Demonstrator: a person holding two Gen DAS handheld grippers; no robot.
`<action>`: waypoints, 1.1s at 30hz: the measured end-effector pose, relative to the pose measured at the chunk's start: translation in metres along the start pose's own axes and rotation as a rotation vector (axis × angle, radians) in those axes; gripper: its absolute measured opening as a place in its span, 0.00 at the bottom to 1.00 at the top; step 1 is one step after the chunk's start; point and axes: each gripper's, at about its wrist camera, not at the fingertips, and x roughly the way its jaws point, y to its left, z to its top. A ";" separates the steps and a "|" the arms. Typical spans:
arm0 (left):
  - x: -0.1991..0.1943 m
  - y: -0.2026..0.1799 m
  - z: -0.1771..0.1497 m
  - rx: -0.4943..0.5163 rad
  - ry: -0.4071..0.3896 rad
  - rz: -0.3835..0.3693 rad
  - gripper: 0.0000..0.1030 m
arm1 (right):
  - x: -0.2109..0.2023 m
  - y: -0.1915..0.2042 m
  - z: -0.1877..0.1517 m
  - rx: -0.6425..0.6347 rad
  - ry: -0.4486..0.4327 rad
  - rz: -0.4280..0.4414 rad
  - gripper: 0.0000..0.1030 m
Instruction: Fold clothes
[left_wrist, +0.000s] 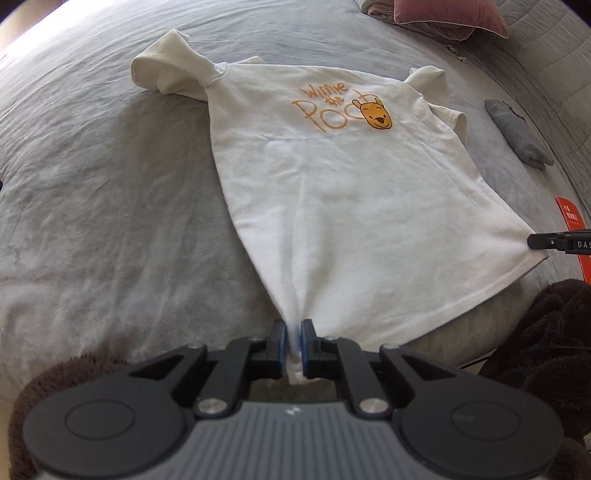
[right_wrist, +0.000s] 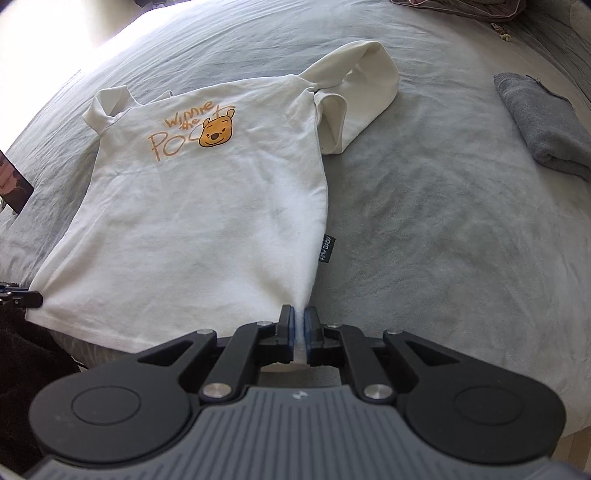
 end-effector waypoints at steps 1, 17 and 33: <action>0.000 0.002 0.002 -0.001 0.003 0.001 0.16 | 0.001 -0.001 0.003 0.001 0.005 0.002 0.14; 0.017 0.016 0.111 0.022 -0.153 -0.031 0.50 | 0.032 -0.005 0.090 -0.032 -0.044 -0.021 0.49; 0.089 0.032 0.224 0.212 -0.313 -0.049 0.65 | 0.105 0.013 0.204 -0.298 -0.104 0.083 0.63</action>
